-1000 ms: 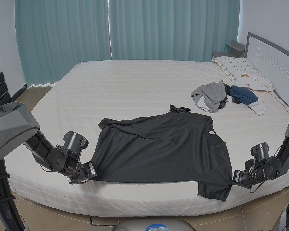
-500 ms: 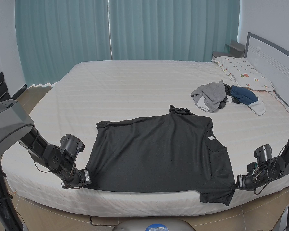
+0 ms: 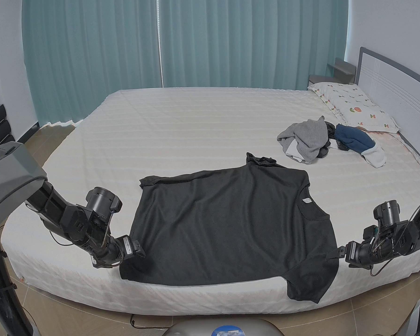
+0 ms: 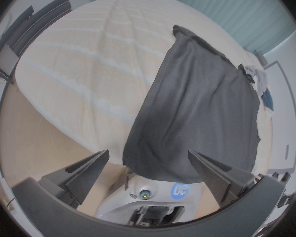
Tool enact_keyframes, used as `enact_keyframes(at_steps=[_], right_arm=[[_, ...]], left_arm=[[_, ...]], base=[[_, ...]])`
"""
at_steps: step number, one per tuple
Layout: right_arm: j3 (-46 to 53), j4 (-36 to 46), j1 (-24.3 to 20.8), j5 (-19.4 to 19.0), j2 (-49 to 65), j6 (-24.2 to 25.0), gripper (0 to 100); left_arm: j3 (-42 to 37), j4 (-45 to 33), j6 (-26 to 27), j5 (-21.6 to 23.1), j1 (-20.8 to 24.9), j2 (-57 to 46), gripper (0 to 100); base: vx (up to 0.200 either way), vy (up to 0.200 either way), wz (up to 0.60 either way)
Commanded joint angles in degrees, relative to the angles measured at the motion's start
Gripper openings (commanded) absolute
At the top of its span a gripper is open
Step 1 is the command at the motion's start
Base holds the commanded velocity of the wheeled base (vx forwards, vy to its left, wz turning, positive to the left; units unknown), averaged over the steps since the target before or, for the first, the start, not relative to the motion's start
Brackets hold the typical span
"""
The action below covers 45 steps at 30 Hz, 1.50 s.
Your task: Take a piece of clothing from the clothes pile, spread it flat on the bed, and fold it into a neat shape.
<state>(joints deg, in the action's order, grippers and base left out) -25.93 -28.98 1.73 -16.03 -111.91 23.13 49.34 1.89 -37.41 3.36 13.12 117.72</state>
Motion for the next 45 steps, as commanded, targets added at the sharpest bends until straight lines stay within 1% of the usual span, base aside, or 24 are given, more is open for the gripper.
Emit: enact_keyframes(at_steps=[1,6,14,19,24,27,30,32,35,42,45], right_arm=[[-0.4,-0.1,-1.8,-0.8,4.5,2.1,100],[-1.4,-0.2,-2.0,-0.9,6.1,4.2,100],[-1.0,-2.2,-2.1,-0.9,5.6,4.6,100],[-1.0,-2.2,-2.3,-0.9,5.5,4.6,100],[-1.1,-2.4,-2.3,-0.9,5.4,4.6,100],[-1.1,-2.4,-2.3,-0.9,5.4,4.7,100],[-1.2,-2.6,-3.0,-0.9,5.3,5.5,100],[-1.5,-2.7,-3.2,-0.9,5.4,7.2,100],[-1.5,-3.0,-4.3,-0.9,5.4,9.0,100],[-1.0,-4.9,-4.9,-0.9,5.3,9.3,100],[-0.8,-4.9,-5.7,-0.9,5.3,9.3,100]], left_arm=[[0.5,1.3,-1.3,1.0,-0.2,-1.8,100],[0.9,2.2,-1.3,1.1,-0.7,-1.6,100],[1.1,2.2,-1.3,1.2,-0.8,-1.2,100],[1.3,2.3,-1.5,1.3,-0.8,-1.0,100],[3.3,2.6,-3.8,1.6,-1.3,-0.8,100],[4.9,3.6,-5.0,2.9,-2.0,-0.2,100],[8.8,4.4,-7.6,3.8,-2.5,1.6,100],[12.4,4.3,-8.7,3.6,-2.6,4.3,100],[18.6,4.0,-8.9,3.1,-3.3,9.9,100],[30.8,3.6,-9.0,3.1,-5.2,19.7,100],[38.3,3.6,-9.3,2.6,-5.8,24.6,100]], base=[[0.000,0.000,0.00],[0.160,0.000,0.00],[0.200,0.000,0.00],[0.000,0.000,0.00],[0.000,0.000,0.00],[0.000,0.000,0.00],[0.000,0.000,0.00],[0.000,0.000,0.00],[0.000,0.000,0.00],[0.000,0.000,0.00],[0.000,0.000,0.00]])
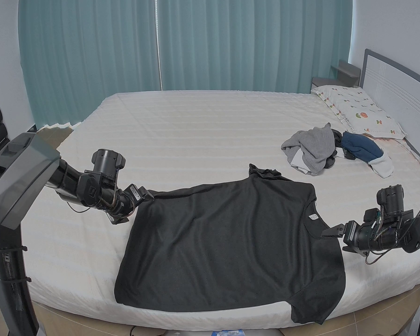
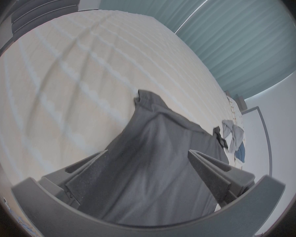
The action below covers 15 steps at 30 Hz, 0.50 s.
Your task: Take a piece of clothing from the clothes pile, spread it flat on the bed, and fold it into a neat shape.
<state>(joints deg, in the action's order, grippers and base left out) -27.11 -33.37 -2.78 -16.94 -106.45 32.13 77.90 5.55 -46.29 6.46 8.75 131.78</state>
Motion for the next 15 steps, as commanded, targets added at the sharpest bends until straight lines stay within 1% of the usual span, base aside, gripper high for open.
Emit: enact_keyframes(at_steps=[1,5,8,12,13,15], right_arm=[[0.4,-0.5,-1.3,0.0,-0.2,0.3,100],[0.4,-0.6,-2.0,0.0,-0.6,0.4,100],[0.1,-0.7,-2.1,0.0,-1.5,0.4,100],[-0.2,-0.7,-2.1,0.0,-2.3,1.2,100],[-0.2,-0.7,-2.1,0.0,-2.3,1.3,100],[-0.3,-0.7,-2.1,0.0,-2.5,1.5,100]], left_arm=[[11.9,-0.2,-0.6,-0.5,-1.7,11.5,100],[16.9,-0.5,-0.6,-1.1,-1.8,14.2,100],[22.6,-0.6,-0.6,-3.9,-1.7,18.0,100],[27.7,-1.3,-0.6,-4.9,-1.7,21.5,100],[28.5,-1.5,-0.6,-4.9,-1.7,22.1,0],[30.1,-1.6,-0.6,-5.1,-1.7,23.3,0]], base=[[0.000,0.000,0.00],[0.000,0.000,0.00],[0.000,0.000,0.00],[0.000,0.000,0.00],[0.000,0.000,0.00],[0.000,0.000,0.00]])
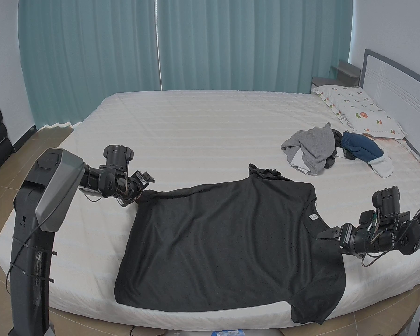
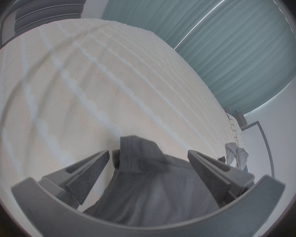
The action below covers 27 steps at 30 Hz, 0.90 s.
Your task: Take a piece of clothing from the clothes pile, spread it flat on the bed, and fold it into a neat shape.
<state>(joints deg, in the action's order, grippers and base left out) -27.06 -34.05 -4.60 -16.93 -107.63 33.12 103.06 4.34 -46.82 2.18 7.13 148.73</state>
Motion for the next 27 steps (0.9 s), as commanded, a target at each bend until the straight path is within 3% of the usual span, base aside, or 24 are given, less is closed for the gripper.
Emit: enact_keyframes(at_steps=[1,12,22,23,27], right_arm=[[-0.4,-0.1,-0.2,0.0,-1.4,0.5,100],[-0.4,-0.3,-0.3,0.1,-1.4,0.5,100],[-0.1,-8.4,-0.4,0.4,-4.0,4.2,100],[0.0,-9.2,-0.4,0.4,-4.1,4.8,100],[-0.4,-9.7,-0.5,0.4,-4.0,7.3,100]], left_arm=[[5.6,-0.3,-0.2,-0.9,-0.1,6.9,0],[11.5,1.4,-10.0,-5.0,-2.3,6.8,0],[11.5,5.4,-10.8,-6.0,-2.4,7.3,0],[11.5,5.4,-10.8,-5.9,-2.4,7.0,100],[10.5,4.9,-11.1,-5.8,-2.6,5.6,100]], base=[[0.000,0.000,0.00],[0.000,0.000,0.00],[0.000,0.000,0.00],[0.000,0.000,0.00],[0.000,0.000,0.00]])
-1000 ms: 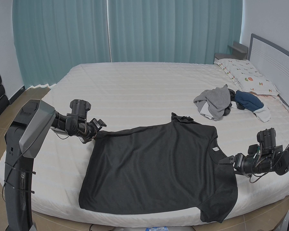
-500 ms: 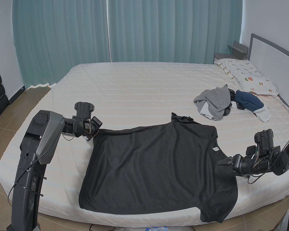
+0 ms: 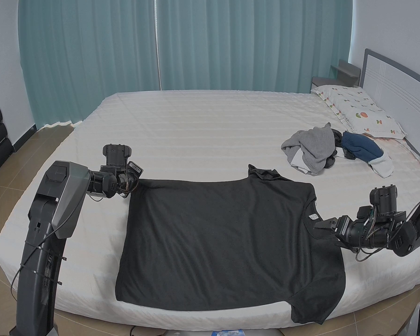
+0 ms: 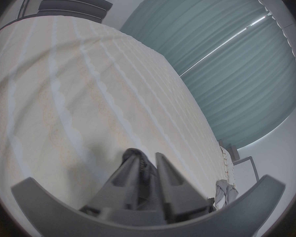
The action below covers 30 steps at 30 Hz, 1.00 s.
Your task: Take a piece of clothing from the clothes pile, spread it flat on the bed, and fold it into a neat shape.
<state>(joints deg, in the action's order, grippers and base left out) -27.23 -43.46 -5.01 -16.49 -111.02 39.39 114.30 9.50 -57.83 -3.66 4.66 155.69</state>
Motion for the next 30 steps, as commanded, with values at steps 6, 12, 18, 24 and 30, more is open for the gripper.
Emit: enact_keyframes(at_steps=[6,12,18,24,30], right_arm=[[-0.8,-2.1,-0.4,0.1,0.1,3.2,100],[-1.2,-2.2,-1.0,0.1,0.5,3.2,100],[-6.3,-1.0,-1.5,0.1,-0.9,3.2,100],[-14.0,2.9,-3.3,0.3,-4.8,3.2,100],[-23.0,4.5,-4.0,0.6,-11.6,3.3,100]], left_arm=[[-10.7,0.7,-0.4,1.7,-0.4,-9.3,100],[-22.6,5.2,-0.4,5.2,-0.3,-17.6,100],[-31.0,6.9,-0.1,6.6,-0.3,-21.6,100],[-39.4,7.1,-0.4,10.2,-0.2,-25.9,100],[-46.5,7.4,-0.4,13.6,0.1,-28.9,100]], base=[[0.000,0.000,0.00],[0.000,0.000,0.00],[0.133,0.000,0.00],[0.200,0.000,0.00],[0.000,0.000,0.00]])
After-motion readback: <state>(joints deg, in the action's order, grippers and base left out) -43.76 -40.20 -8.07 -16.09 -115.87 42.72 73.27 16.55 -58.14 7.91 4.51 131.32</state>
